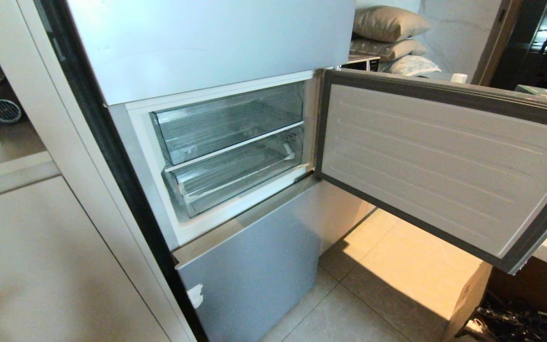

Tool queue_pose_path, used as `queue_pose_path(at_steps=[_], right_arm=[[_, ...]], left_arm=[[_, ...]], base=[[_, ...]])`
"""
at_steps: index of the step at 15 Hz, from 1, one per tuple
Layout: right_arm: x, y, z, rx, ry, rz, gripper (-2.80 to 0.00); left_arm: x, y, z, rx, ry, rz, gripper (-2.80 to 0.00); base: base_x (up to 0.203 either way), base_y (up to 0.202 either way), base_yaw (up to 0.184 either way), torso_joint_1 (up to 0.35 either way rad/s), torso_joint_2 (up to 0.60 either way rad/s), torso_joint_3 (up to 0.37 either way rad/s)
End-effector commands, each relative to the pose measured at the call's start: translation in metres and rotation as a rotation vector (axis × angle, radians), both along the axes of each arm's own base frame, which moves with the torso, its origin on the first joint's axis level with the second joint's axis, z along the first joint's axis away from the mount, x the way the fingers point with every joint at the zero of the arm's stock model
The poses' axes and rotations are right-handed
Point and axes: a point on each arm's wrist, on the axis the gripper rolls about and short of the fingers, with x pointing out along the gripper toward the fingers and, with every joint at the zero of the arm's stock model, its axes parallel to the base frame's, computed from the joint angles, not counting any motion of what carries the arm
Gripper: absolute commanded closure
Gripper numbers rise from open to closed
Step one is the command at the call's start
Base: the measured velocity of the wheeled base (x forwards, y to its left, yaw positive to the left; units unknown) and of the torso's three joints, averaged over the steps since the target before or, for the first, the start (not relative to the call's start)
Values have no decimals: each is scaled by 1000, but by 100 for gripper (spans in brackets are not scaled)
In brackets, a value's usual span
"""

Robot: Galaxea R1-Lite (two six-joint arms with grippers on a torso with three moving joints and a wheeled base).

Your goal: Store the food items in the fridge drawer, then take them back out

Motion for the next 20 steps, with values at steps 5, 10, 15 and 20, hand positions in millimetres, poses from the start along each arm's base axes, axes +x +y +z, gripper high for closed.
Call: queue_pose_path(at_steps=[5,10,15,20], right_arm=[[29,-43,-15,145,-26,225,0],[69,-63,-19,350,-53,533,0],[90,-74,-21,425,-26,774,0],[126,-54,-40,486,13,877,0]], left_arm=[[0,0,0,0,1,-1,0],[0,0,0,0,1,-1,0],[0,0,0,0,1,1,0],[0,0,0,0,1,1,0]], base=[[0,0,0,0,0,0],[0,0,0,0,0,0],[0,0,0,0,0,0],[0,0,0,0,0,0]])
